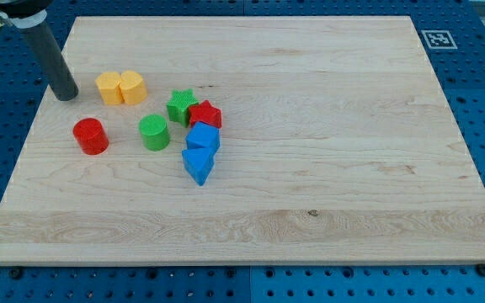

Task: Move the yellow hexagon along with yellow heart towards the center

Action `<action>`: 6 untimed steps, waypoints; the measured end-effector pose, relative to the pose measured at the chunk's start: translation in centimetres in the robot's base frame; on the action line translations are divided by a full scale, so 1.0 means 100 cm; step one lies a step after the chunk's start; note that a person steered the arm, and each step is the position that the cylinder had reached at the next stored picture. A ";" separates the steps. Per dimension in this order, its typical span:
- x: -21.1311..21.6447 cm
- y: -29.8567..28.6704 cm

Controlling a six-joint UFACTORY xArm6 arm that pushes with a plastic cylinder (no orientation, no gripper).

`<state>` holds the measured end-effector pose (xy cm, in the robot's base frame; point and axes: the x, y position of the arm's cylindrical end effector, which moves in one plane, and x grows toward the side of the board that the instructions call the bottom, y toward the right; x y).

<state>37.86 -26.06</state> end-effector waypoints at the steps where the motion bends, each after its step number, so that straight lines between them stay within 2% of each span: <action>1: 0.000 0.026; 4: -0.001 0.130; 6: -0.001 0.176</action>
